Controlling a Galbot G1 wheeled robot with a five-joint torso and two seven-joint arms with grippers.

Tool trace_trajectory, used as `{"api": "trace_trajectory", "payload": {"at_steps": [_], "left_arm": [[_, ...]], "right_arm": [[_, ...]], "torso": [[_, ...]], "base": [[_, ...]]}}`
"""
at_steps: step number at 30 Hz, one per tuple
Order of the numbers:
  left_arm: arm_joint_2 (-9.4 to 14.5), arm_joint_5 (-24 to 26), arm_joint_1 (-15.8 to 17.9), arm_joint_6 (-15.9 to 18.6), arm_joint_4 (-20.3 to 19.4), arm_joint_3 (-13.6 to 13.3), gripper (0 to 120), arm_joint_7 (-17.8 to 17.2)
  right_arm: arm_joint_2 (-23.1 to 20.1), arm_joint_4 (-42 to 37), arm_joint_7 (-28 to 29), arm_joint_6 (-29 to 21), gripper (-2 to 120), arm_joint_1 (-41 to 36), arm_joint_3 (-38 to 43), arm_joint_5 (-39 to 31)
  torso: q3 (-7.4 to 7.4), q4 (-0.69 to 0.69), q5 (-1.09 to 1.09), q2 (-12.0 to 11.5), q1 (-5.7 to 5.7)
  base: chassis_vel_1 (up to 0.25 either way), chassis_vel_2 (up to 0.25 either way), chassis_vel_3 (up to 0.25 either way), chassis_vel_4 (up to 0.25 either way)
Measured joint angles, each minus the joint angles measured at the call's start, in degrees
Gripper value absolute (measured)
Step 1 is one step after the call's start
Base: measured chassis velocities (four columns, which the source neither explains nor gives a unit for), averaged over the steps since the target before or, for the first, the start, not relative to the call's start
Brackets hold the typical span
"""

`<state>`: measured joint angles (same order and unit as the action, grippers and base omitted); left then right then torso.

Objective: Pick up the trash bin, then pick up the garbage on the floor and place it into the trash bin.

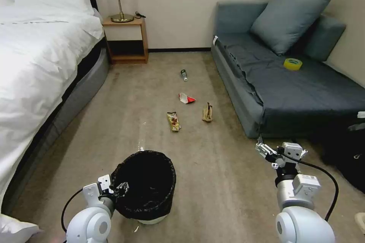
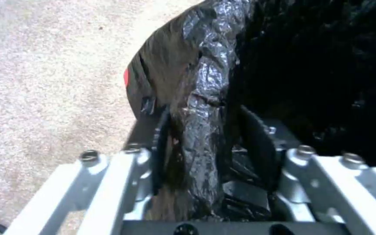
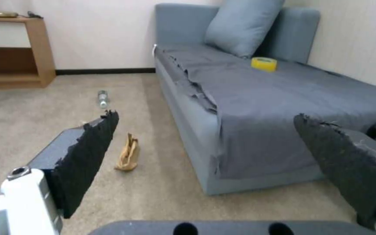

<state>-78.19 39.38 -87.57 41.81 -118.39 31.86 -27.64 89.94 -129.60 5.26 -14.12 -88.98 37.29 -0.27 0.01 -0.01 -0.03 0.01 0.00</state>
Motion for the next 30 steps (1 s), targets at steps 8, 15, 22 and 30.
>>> {"api": "trace_trajectory", "payload": {"at_steps": [8, 15, 22, 30], "left_arm": [[-0.3, 1.9, 0.1, 0.1, 0.0, 0.9, 6, -1.0], [-0.7, 0.1, -0.2, 0.7, -3.5, 3.3, 4, -1.2], [0.1, -3.4, -0.5, 0.6, -10.5, 6.0, 2, -1.2], [0.2, -11.3, -2.0, 0.5, -13.4, 8.7, 2, 1.1]], "right_arm": [[-0.3, 0.8, 1.0, 3.6, 100, 0.3, 0.2, -1.2], [-0.8, 2.2, 0.4, 10.4, 100, -0.7, -0.5, -1.9], [-1.6, 2.1, -0.1, 15.4, 100, -2.9, -3.4, -0.8], [-3.5, 3.4, -1.2, 18.1, 100, -3.1, -3.8, -1.8]], "torso": [[0.0, 0.01, 0.06, 0.0, 0.0], [-0.01, 0.02, 0.07, 0.0, 0.0], [-0.01, 0.02, 0.04, 0.0, 0.0], [-0.01, 0.01, 0.03, 0.0, 0.0]], "base": [[0.0, 0.0, 0.0, 0.0], [0.0, 0.0, 0.0, 0.0], [0.0, 0.0, 0.0, 0.0], [0.0, 0.0, 0.0, 0.0]]}}
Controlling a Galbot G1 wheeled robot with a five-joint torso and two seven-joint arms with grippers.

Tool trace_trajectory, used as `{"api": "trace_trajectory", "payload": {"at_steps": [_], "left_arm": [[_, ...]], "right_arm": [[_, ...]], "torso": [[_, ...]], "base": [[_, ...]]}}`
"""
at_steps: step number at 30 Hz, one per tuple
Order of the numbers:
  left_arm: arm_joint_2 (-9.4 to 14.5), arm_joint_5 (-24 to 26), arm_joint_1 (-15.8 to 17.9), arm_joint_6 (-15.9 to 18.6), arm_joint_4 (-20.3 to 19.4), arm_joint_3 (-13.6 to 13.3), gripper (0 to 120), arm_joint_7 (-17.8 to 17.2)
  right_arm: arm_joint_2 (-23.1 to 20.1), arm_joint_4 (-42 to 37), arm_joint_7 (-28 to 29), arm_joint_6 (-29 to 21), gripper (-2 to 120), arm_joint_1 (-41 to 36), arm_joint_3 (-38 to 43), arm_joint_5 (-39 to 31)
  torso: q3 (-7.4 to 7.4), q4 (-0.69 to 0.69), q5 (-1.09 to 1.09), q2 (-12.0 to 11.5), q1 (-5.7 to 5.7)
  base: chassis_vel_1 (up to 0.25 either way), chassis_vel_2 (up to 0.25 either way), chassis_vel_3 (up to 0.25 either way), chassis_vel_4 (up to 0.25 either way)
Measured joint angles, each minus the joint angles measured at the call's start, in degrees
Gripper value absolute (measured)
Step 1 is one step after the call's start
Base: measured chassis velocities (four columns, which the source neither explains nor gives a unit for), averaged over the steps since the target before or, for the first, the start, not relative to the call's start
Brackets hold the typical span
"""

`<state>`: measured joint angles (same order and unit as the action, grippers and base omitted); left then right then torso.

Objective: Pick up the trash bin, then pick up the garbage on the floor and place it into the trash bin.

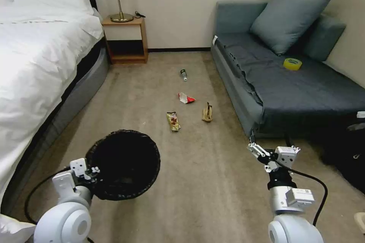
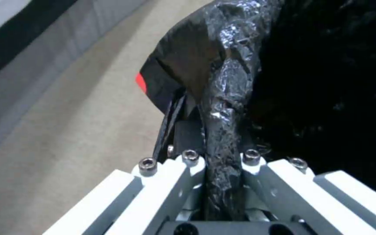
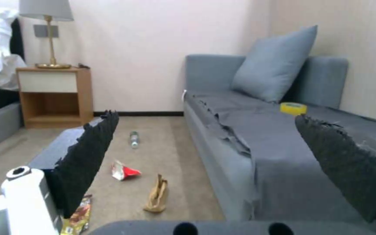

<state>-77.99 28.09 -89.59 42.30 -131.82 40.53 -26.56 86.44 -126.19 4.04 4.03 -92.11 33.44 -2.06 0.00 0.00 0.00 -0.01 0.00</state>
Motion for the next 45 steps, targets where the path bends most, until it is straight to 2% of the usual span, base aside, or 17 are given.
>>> {"api": "trace_trajectory", "payload": {"at_steps": [3, 8, 18, 29, 45], "left_arm": [[-0.3, -1.7, -1.4, 0.0, 0.1, 1.1, 2, 0.9], [-0.9, -1.7, -2.4, -0.1, 0.1, 2.3, 2, 1.2], [-1.8, -1.0, -3.4, -0.1, -0.5, 3.3, 2, 1.4], [-1.5, 1.2, -2.4, -0.1, -0.3, 6.1, 2, 1.6], [-1.4, 3.1, -1.3, -0.2, 1.0, 8.1, 2, 1.7]], "right_arm": [[-0.5, 0.2, -0.4, 0.5, 100, 0.1, -0.3, -0.3], [-0.9, 0.2, -1.4, 0.8, 100, 0.0, -0.7, -0.4], [-1.1, 1.0, -3.1, 2.6, 100, -0.2, -1.2, -0.1], [-0.6, 1.1, -3.2, 2.6, 100, -0.6, -1.3, 0.6], [0.0, 2.3, -3.5, 2.7, 100, -0.6, -1.6, 1.8]], "torso": [[0.0, -0.01, 0.0, 0.0, 0.0], [0.0, 0.0, 0.0, 0.0, 0.0], [0.0, 0.0, 0.0, 0.0, 0.0], [0.01, 0.0, 0.0, 0.0, 0.0], [0.0, -0.01, 0.0, 0.0, 0.0]], "base": [[0.0, 0.0, 0.0, 0.0], [0.0, 0.0, 0.0, 0.0], [0.0, 0.0, 0.0, 0.0], [-0.082, 0.087, 0.085, -0.093], [-0.17, 0.165, 0.177, -0.171]]}}
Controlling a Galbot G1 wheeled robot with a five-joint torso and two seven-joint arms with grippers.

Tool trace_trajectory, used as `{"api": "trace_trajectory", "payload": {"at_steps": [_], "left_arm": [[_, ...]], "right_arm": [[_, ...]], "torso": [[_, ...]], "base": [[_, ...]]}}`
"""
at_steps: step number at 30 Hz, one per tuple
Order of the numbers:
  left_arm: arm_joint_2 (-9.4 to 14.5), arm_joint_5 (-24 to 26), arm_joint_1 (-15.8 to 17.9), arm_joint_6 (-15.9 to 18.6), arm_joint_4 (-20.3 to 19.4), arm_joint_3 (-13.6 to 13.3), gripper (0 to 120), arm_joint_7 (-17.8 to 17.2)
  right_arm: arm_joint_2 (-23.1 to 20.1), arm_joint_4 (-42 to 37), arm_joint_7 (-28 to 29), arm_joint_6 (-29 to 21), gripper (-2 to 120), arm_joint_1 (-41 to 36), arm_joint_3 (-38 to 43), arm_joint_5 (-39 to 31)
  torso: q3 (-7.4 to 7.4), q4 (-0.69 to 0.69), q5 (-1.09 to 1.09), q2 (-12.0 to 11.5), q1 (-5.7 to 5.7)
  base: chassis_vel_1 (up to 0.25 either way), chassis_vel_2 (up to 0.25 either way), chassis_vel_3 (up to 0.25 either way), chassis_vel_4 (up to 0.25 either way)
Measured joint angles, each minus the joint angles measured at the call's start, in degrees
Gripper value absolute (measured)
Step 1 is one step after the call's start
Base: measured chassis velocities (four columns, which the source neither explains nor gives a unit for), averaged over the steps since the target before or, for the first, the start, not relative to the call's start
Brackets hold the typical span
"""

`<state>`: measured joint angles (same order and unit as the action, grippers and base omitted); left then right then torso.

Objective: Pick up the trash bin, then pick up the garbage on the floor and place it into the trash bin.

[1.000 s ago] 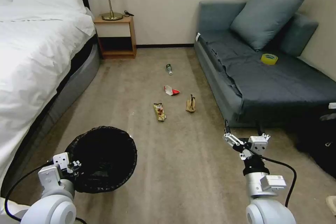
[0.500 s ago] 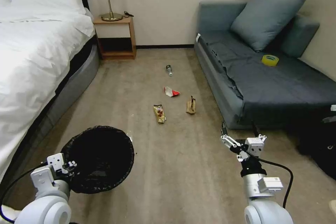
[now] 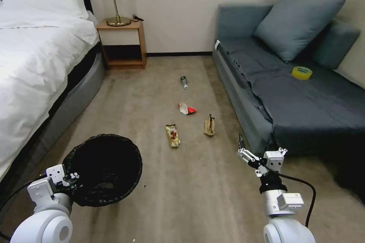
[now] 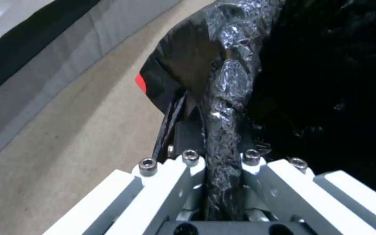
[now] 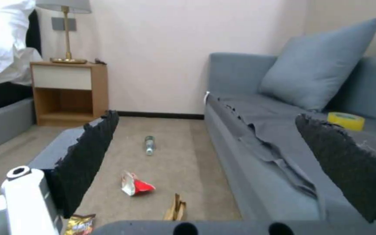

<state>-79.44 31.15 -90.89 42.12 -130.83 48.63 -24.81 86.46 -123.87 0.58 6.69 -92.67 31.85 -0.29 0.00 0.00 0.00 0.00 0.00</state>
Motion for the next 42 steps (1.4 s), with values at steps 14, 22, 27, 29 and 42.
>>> {"api": "trace_trajectory", "payload": {"at_steps": [14, 22, 27, 29, 42], "left_arm": [[-0.4, 0.1, 1.6, 0.0, 1.7, 0.6, 2, 0.0], [-0.4, 0.1, 2.5, 0.0, 2.5, 1.4, 2, 0.1], [-0.3, 0.1, 3.0, 0.0, 3.3, 1.7, 2, 0.2], [-0.2, 0.1, 3.3, 0.0, 3.9, 1.7, 2, 0.2], [0.4, 0.6, 4.9, 0.0, 5.6, 1.4, 2, 0.5]], "right_arm": [[-0.2, 1.6, -0.3, -0.1, 100, 0.8, -0.1, 0.3], [-0.2, 2.6, -0.3, -0.2, 100, 1.5, -0.3, 0.6], [-0.2, 3.2, -0.3, -0.2, 100, 1.8, -0.5, 0.7], [-0.1, 3.3, -0.3, -0.3, 100, 1.8, -0.5, 0.7], [-0.5, 4.1, 1.9, -1.1, 100, 2.6, -2.0, 1.2]], "torso": [[0.0, 0.0, 0.0, 0.0, 0.0], [0.0, 0.0, 0.0, 0.0, 0.0], [0.0, 0.0, 0.0, 0.0, 0.0], [0.0, 0.0, 0.0, 0.0, 0.0], [-0.01, 0.01, 0.0, 0.0, 0.01]], "base": [[-0.172, 0.169, 0.164, -0.164], [-0.185, 0.19, 0.198, -0.185], [-0.174, 0.187, 0.196, -0.202], [-0.183, 0.204, 0.181, -0.177], [-0.144, 0.147, 0.146, -0.138]]}}
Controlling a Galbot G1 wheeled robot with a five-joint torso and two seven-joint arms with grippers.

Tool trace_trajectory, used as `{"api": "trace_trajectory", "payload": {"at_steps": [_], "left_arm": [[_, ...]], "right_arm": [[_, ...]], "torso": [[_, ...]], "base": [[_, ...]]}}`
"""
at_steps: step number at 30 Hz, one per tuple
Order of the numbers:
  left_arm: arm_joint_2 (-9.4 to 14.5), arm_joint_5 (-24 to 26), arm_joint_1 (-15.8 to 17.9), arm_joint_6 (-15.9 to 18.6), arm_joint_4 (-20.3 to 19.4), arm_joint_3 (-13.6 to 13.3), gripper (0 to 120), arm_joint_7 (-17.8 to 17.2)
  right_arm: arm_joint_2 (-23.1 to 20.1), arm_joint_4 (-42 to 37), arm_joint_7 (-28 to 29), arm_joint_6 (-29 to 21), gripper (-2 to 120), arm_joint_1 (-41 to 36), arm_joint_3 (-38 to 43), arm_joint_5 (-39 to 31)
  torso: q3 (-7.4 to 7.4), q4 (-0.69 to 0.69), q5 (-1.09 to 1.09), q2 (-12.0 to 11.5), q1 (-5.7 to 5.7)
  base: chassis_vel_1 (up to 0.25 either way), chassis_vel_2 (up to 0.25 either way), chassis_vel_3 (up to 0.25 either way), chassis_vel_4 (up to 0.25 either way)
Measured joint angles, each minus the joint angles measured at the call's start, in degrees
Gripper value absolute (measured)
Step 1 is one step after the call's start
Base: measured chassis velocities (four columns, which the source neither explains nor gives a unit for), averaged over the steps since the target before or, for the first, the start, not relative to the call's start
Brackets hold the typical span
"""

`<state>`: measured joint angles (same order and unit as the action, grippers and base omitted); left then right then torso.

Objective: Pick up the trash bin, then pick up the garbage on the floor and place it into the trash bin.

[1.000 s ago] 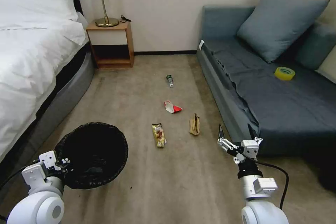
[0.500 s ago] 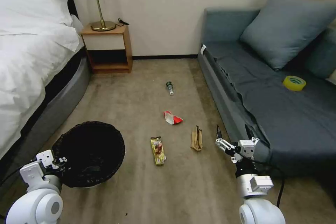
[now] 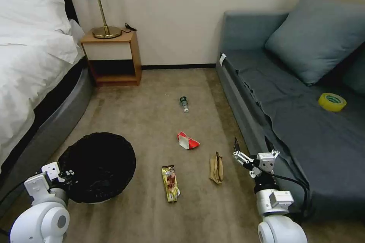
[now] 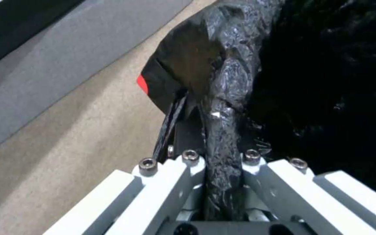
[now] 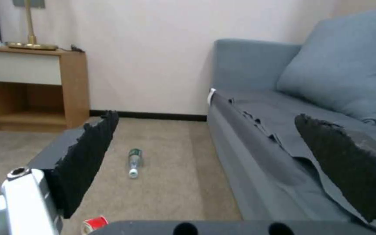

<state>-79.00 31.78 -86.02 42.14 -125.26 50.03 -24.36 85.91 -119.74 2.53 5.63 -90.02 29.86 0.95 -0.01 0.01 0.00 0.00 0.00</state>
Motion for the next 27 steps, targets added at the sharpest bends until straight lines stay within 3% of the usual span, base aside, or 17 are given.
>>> {"api": "trace_trajectory", "payload": {"at_steps": [6, 10, 14, 16, 24, 27], "left_arm": [[0.0, 0.1, 0.3, 0.0, -0.4, 1.0, 2, 0.3], [-0.4, 0.1, 0.5, 0.0, -0.7, 1.8, 2, 0.7], [-0.6, 0.1, 0.8, 0.0, -0.6, 2.4, 2, 0.9], [-0.8, 0.1, 1.1, 0.0, 0.0, 2.9, 2, 1.0], [-1.8, -0.8, 1.0, 0.0, 1.4, 3.0, 2, 1.2], [-2.1, -1.2, 1.0, -0.2, 1.8, 3.0, 2, 1.2]], "right_arm": [[-3.7, 1.7, 5.5, -8.9, 100, 3.9, -5.4, -5.9], [-8.2, 6.7, 11.8, -17.8, 100, 9.7, -12.0, -16.4], [-10.4, 11.2, 16.8, -23.1, 100, 14.1, -16.1, -24.3], [-12.7, 16.8, 21.1, -28.6, 100, 20.4, -19.9, -32.3], [-16.7, 28.6, 26.3, -36.8, 100, 31.8, -27.0, -45.4], [-17.5, 32.8, 26.9, -38.2, 100, 34.3, -29.2, -47.0]], "torso": [[0.01, -0.01, 0.0, 0.0, 0.0], [0.01, -0.01, -0.01, 0.0, 0.0], [0.0, 0.0, -0.01, 0.0, 0.0], [0.0, -0.02, 0.0, 0.0, 0.0], [0.0, -0.02, 0.0, 0.0, 0.0], [0.0, -0.02, 0.0, 0.0, 0.0]], "base": [[-0.001, 0.006, 0.008, -0.01], [0.0, 0.0, 0.0, 0.0], [0.0, 0.0, 0.0, 0.0], [0.0, 0.0, 0.0, 0.0], [0.0, 0.0, 0.0, 0.0], [0.0, 0.0, 0.0, 0.0]]}}
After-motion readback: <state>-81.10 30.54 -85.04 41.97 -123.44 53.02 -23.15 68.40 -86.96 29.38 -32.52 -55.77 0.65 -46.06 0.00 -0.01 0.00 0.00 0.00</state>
